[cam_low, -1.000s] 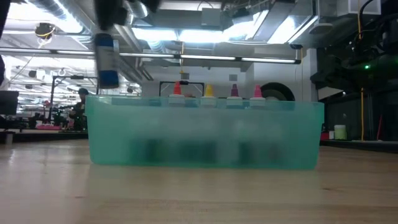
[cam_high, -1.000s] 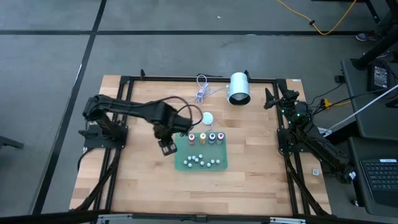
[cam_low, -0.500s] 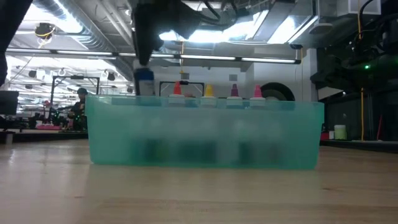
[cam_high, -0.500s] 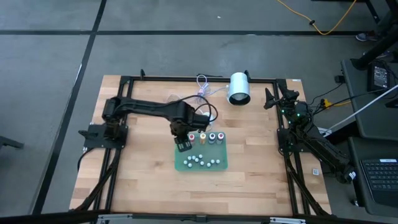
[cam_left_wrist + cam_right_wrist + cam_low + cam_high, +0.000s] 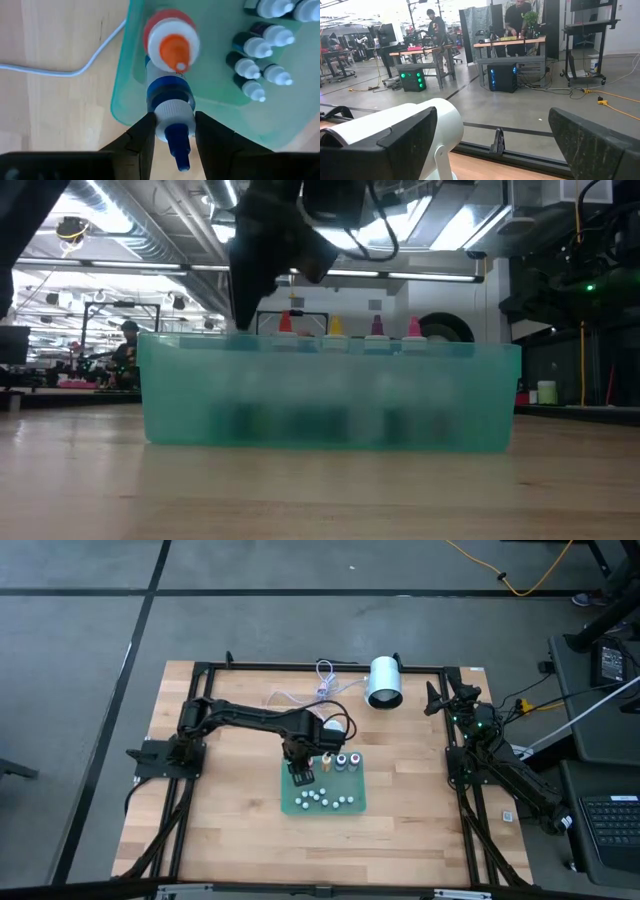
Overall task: Pick & Place food coloring
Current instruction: Put the big blue food coloring bottle into the bin
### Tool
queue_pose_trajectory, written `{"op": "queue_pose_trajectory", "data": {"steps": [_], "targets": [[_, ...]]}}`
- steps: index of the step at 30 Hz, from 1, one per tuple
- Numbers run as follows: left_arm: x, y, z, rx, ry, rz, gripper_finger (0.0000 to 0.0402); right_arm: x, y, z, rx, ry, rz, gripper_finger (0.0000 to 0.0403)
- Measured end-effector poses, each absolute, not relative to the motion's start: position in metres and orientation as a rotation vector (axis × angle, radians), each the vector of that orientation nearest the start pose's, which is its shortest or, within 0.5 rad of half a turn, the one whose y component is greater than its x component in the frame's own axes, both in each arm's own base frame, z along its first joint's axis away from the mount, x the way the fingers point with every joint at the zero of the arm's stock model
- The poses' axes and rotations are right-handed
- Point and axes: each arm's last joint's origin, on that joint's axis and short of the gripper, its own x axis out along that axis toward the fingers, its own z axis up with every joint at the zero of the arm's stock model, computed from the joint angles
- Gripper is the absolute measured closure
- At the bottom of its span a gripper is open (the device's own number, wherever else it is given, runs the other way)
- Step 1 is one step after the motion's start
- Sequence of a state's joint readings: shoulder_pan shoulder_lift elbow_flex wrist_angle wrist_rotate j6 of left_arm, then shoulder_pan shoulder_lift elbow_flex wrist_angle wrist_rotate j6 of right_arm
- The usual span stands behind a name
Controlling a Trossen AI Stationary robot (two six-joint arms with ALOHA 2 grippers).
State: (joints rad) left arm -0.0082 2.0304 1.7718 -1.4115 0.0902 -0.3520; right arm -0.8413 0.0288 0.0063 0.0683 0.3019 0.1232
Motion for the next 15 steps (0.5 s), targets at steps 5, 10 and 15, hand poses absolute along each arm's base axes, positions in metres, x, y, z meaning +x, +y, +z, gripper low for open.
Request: {"op": "queue_pose_trajectory", "data": {"steps": [5,10,15], "targets": [[0.3759,-0.0025,0.2282,-0.318,1.693,0.244,0.028,0.0587,-0.0785,0.17,0.096,-0.117,-1.139,0.0019],[0.3766,-0.0006,0.2282,-0.306,1.681,0.266,0.0263,0.0587,-0.0785,0.17,0.097,-0.117,-1.138,0.0019],[0.3781,-0.0003,0.2301,-0.3,1.663,0.268,0.0225,0.0587,-0.0785,0.17,0.096,-0.117,-1.138,0.0019]]}}
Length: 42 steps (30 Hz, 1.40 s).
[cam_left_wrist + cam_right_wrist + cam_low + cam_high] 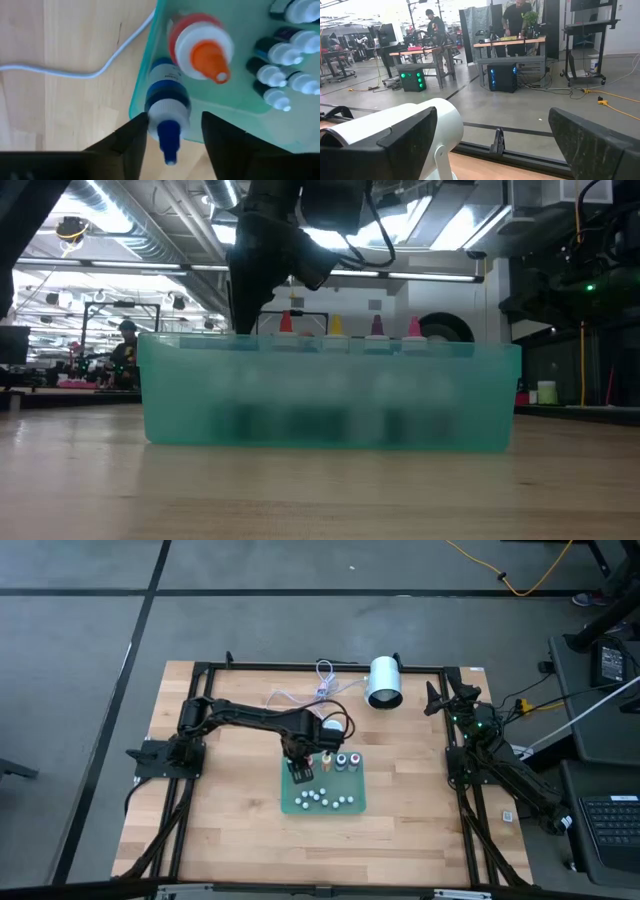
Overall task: Pick & Place food coloring
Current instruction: Put the big blue food coloring bottle into the bin, then return to Home Position
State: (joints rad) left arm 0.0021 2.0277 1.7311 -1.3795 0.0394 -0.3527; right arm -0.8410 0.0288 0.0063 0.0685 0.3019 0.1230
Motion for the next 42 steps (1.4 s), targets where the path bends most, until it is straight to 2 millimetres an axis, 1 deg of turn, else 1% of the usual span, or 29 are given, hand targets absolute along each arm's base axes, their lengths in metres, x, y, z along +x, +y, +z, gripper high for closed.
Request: {"op": "queue_pose_trajectory", "data": {"steps": [5,9,12,15,17,20,24,27,32,38,42], "targets": [[0.375,-0.002,0.247,-0.293,1.574,0.235,0.0164,0.059,-0.079,0.17,0.097,-0.117,-1.138,0.0019],[0.368,-0.004,0.259,-0.285,1.508,0.213,0.0107,0.059,-0.079,0.17,0.097,-0.117,-1.139,0.0019],[0.356,-0.004,0.269,-0.292,1.436,0.203,0.0063,0.059,-0.079,0.17,0.096,-0.117,-1.138,0.0019],[0.339,0.0,0.275,-0.322,1.367,0.205,0.0023,0.059,-0.079,0.17,0.097,-0.117,-1.139,0.0019],[0.326,0.0,0.278,-0.342,1.322,0.195,0.0008,0.059,-0.079,0.17,0.096,-0.117,-1.139,0.0019],[0.303,0.001,0.279,-0.363,1.269,0.189,0.0009,0.059,-0.079,0.17,0.096,-0.117,-1.138,0.0019],[0.27,0.006,0.276,-0.319,1.211,0.176,0.0012,0.059,-0.079,0.17,0.097,-0.117,-1.138,0.0019],[0.248,0.011,0.27,-0.323,1.178,0.199,0.0012,0.059,-0.079,0.17,0.096,-0.117,-1.139,0.0019],[0.216,0.016,0.265,-0.354,1.08,0.261,0.0012,0.059,-0.079,0.17,0.096,-0.117,-1.138,0.0019],[0.177,0.012,0.26,-0.333,0.996,0.274,0.0013,0.059,-0.079,0.17,0.096,-0.117,-1.138,0.0019],[0.154,0.006,0.25,-0.387,0.945,0.275,0.0013,0.059,-0.079,0.17,0.096,-0.117,-1.139,0.0019]]}}
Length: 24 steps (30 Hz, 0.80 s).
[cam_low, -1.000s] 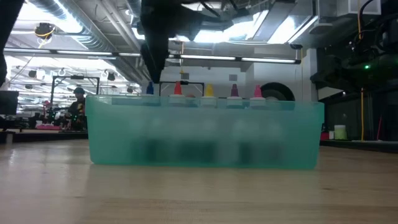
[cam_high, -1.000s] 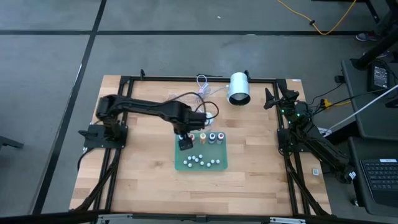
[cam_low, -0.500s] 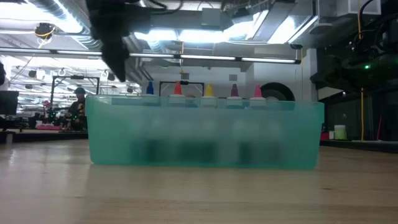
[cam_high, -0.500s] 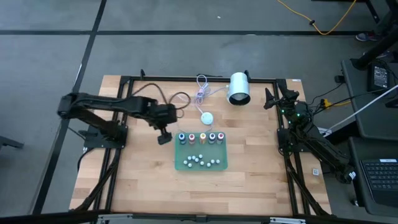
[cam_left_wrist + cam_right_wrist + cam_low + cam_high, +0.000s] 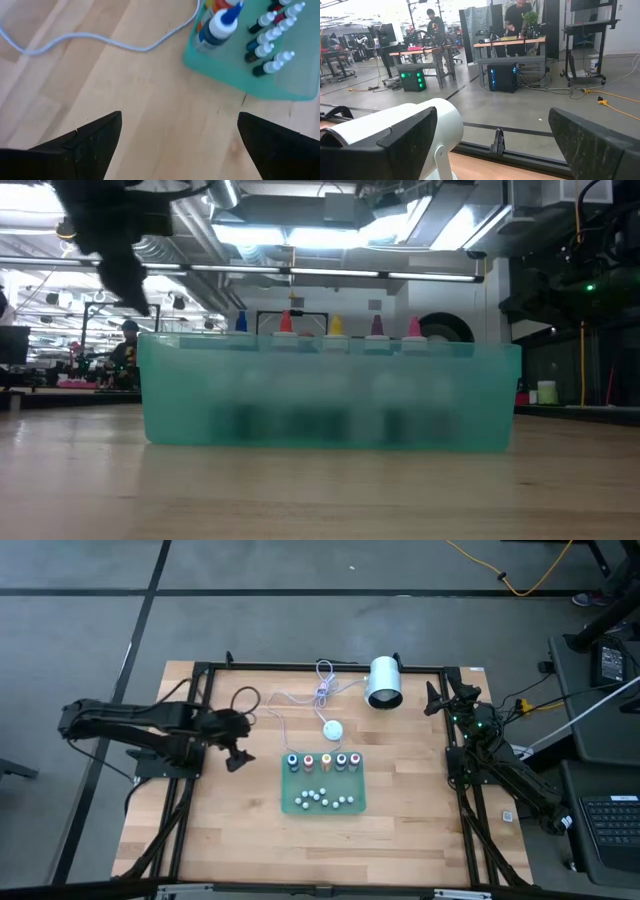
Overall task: Pick & Place food coloring
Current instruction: Return to Home Position
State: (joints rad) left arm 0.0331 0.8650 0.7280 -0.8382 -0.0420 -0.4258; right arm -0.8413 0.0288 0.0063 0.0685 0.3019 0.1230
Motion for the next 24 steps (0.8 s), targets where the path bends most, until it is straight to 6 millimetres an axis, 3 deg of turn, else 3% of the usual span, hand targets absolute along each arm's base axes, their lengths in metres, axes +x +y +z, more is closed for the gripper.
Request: {"op": "queue_pose_trajectory", "data": {"steps": [8,14,24], "targets": [[0.135,0.005,0.227,-0.484,0.678,0.284,0.0013,0.059,-0.079,0.17,0.097,-0.117,-1.138,0.0019],[0.132,0.006,0.219,-0.377,0.373,0.216,0.0013,0.059,-0.079,0.17,0.097,-0.117,-1.139,0.0019],[0.11,0.01,0.197,-0.281,0.223,0.31,0.0013,0.059,-0.079,0.17,0.096,-0.117,-1.139,0.0019]]}}
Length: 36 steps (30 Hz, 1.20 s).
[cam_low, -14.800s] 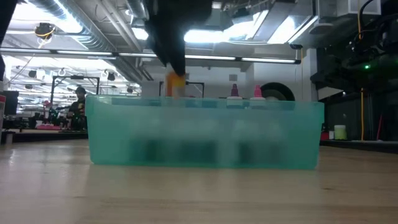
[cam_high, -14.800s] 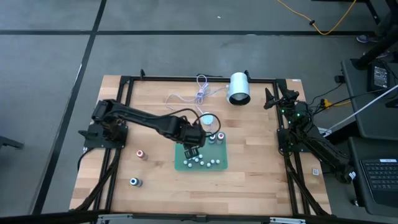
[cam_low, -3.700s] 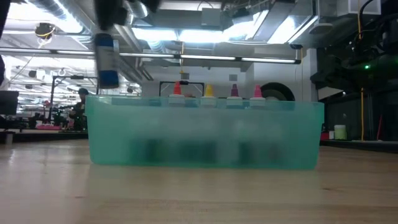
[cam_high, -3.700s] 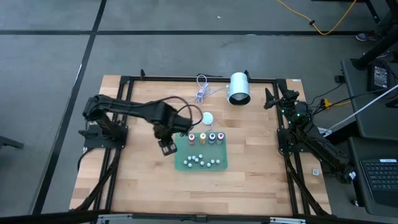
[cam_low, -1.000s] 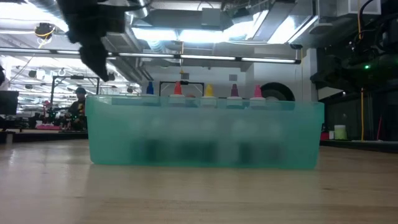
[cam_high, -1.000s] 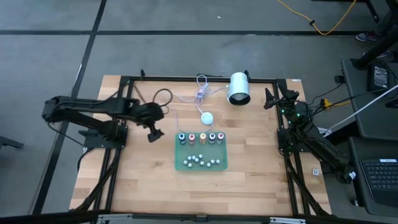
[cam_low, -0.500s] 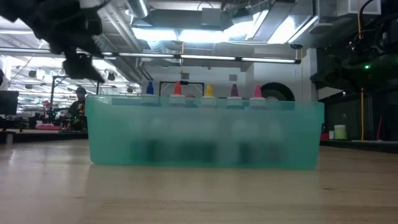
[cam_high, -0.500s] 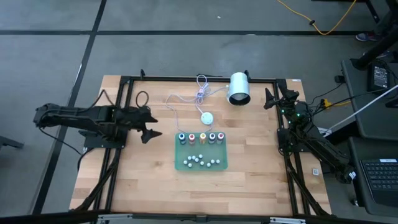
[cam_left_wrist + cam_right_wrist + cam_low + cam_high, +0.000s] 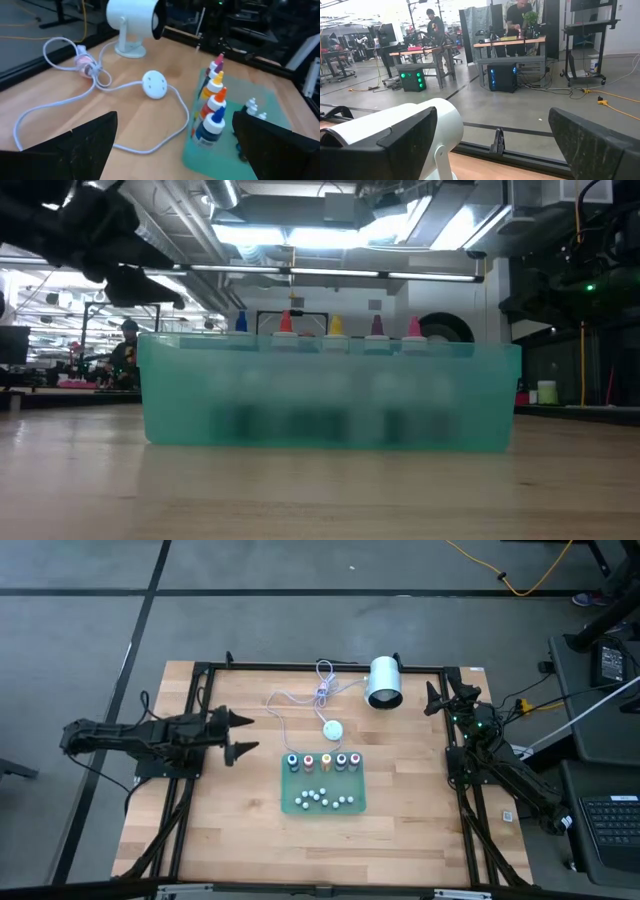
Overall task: Pick & Place food coloring
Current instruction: Return to Home Position
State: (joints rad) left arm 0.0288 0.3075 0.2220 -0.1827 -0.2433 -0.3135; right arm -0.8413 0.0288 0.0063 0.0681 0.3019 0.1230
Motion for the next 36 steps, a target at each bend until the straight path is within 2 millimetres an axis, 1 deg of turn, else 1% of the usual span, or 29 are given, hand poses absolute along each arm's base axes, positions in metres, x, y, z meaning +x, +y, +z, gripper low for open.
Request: {"op": "queue_pose_trajectory", "data": {"steps": [10,17,21,25,33,36], "targets": [[0.099,0.008,0.183,-0.286,0.156,0.223,0.0013,0.059,-0.079,0.17,0.096,-0.117,-1.139,0.0019],[0.095,0.006,0.179,-0.295,0.111,0.154,0.0013,0.059,-0.079,0.17,0.096,-0.117,-1.139,0.0019],[0.094,0.005,0.17,-0.331,0.106,0.123,0.0013,0.059,-0.079,0.17,0.097,-0.117,-1.139,0.0019],[0.092,0.004,0.171,-0.322,0.089,0.086,0.0013,0.059,-0.079,0.17,0.096,-0.119,-1.138,0.0019],[0.092,0.005,0.171,-0.316,0.079,0.13,0.0013,0.059,-0.079,0.17,0.096,-0.117,-1.139,0.0019],[0.092,0.005,0.171,-0.325,0.081,0.12,0.0013,0.059,-0.079,0.17,0.096,-0.117,-1.139,0.0019]]}}
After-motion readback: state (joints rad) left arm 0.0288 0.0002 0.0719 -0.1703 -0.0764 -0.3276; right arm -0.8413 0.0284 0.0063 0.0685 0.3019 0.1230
